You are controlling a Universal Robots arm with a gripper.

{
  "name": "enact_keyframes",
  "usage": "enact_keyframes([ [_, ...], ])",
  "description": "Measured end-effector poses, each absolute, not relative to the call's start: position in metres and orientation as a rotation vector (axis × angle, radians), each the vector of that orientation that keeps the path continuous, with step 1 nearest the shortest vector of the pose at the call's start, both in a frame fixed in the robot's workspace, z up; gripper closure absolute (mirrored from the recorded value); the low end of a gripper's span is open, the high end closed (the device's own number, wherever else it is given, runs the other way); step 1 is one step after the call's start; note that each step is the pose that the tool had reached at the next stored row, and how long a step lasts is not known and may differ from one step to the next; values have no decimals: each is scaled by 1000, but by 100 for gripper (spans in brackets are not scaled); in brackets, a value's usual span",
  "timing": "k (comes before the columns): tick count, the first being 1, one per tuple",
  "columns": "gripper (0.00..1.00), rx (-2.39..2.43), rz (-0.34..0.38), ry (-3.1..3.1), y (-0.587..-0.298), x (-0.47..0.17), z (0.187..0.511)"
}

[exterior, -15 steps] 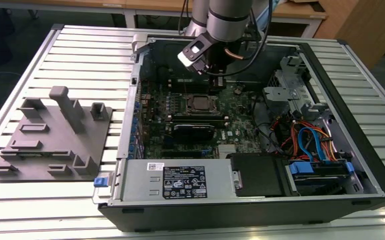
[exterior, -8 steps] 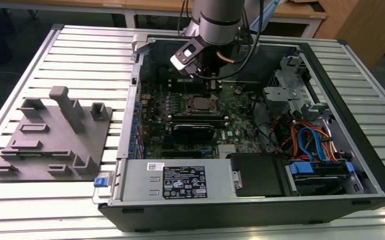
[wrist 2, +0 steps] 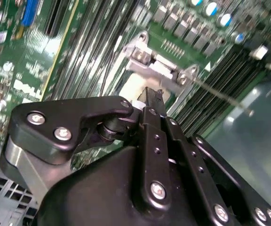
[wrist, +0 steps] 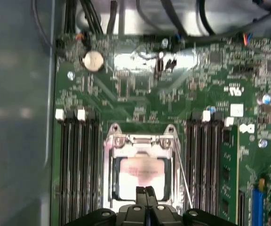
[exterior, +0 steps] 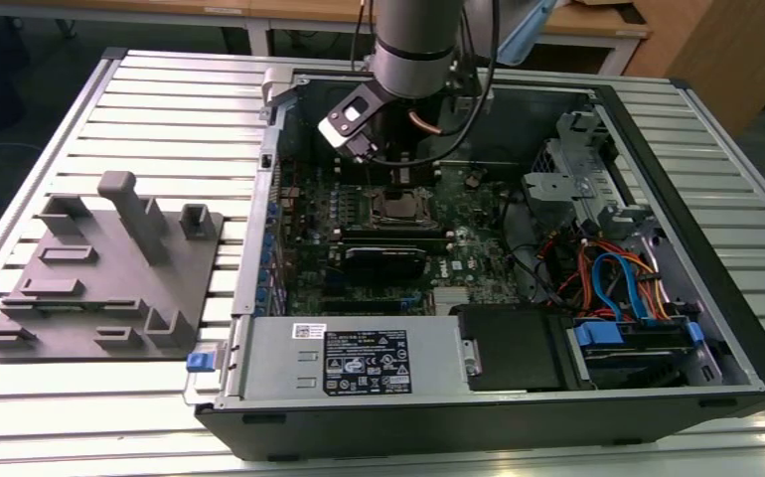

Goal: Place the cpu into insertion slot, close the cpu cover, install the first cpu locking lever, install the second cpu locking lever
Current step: 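Close the cpu cover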

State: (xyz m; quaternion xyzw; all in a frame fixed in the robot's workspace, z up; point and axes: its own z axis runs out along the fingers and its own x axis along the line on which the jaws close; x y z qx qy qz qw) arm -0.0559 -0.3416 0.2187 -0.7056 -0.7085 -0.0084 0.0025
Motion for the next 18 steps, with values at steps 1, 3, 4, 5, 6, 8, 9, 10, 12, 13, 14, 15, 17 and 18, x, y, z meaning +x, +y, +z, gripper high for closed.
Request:
enact_keyframes([
  [1,90,-2213,-26,-2222,-342,-58,218],
  [3,90,-2213,-27,-2222,-342,-62,215],
  [4,90,-2213,-27,-2222,-342,-63,213],
  [5,90,-2213,-27,-2223,-342,-65,212],
  [6,90,-2213,-27,-2223,-342,-66,210],
  [8,90,-2213,-27,-2223,-342,-67,206],
  [9,90,-2213,-27,-2223,-342,-68,204],
  [10,90,-2213,-27,-2223,-342,-68,202],
  [12,90,-2212,-27,-2223,-342,-68,200],
  [13,90,-2212,-27,-2223,-342,-68,199],
  [14,90,-2212,-27,-2223,-342,-68,199],
  [15,90,-2212,-27,-2222,-342,-68,199],
  [17,90,-2212,-28,-2222,-342,-68,199],
  [18,90,-2212,-28,-2222,-342,-68,200],
])
